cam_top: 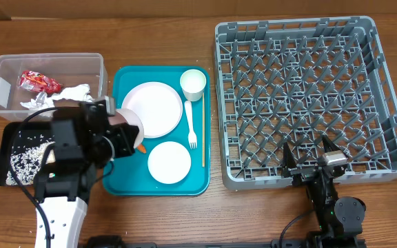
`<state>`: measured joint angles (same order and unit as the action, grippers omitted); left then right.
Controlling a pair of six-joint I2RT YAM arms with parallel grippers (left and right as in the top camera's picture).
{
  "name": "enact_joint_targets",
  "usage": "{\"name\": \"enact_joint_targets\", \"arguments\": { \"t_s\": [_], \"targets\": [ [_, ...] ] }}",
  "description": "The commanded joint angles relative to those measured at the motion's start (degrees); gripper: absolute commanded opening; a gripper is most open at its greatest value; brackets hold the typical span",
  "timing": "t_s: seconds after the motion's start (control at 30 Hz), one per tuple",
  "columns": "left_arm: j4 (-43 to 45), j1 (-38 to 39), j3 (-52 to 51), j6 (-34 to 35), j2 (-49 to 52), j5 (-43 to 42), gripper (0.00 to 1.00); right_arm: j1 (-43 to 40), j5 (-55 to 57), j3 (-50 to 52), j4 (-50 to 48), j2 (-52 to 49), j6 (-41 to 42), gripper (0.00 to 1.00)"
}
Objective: Sort waste into correct bins and load items into the dishwasher rack
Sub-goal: 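Carry the empty pink bowl back and set it on the teal tray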
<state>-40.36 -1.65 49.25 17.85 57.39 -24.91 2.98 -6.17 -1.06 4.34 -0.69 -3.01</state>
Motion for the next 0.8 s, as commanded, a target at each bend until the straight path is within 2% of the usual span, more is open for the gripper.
{"name": "enact_joint_targets", "arguments": {
  "t_s": [0.0,0.13,0.23,0.47,0.77],
  "targets": [
    [-4.22,7.63,3.43,-1.55,-0.83,15.43,0.04,-0.15,-0.31,0.61,-0.22,0.42,0.22,1.00],
    [-10.32,12.83,3.41,-1.53,-0.26,21.33,0.04,-0.15,-0.31,0.61,-0.22,0.42,0.22,1.00],
    [-12.52,15.10,3.41,-1.66,1.01,21.27,0.04,-0.15,-0.31,0.61,-0.22,0.42,0.22,1.00],
    [-11.69,20.94,3.41,-3.06,5.64,21.09,0.04,-0.15,-0.31,0.61,-0.22,0.42,0.22,1.00],
    [-13.00,23.02,3.41,-3.06,12.41,23.19,0.04,-0.15,-0.31,0.61,-0.22,0.42,0.22,1.00]
  ]
}}
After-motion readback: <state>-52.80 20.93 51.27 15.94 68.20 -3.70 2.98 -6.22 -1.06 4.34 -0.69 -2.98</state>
